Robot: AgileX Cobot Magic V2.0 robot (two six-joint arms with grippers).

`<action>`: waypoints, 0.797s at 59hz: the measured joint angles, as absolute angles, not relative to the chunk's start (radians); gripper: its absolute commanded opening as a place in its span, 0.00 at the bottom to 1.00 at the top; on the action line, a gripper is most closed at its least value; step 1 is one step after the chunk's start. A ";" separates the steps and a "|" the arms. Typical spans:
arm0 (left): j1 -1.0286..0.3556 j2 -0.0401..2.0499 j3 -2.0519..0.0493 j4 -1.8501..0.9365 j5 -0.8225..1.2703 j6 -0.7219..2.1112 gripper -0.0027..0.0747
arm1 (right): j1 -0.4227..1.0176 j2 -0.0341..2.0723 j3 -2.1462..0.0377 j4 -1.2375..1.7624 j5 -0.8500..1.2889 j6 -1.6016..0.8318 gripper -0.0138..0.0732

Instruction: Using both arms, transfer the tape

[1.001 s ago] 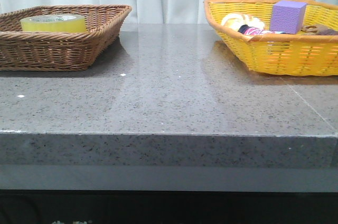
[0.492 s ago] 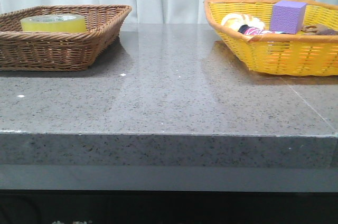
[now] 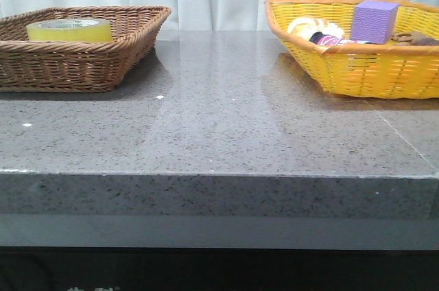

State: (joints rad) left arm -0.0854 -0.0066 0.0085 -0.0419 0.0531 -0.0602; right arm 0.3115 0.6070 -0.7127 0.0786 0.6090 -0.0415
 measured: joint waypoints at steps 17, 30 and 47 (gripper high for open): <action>-0.085 -0.007 0.008 -0.042 0.053 -0.060 0.01 | 0.113 0.290 -0.404 0.080 0.350 -0.042 0.08; -0.085 -0.007 0.008 -0.042 0.053 -0.060 0.01 | 0.063 0.060 -0.135 0.094 0.176 -0.042 0.08; -0.085 -0.007 0.008 -0.042 0.053 -0.060 0.01 | 0.024 -0.008 0.027 0.099 0.071 -0.042 0.08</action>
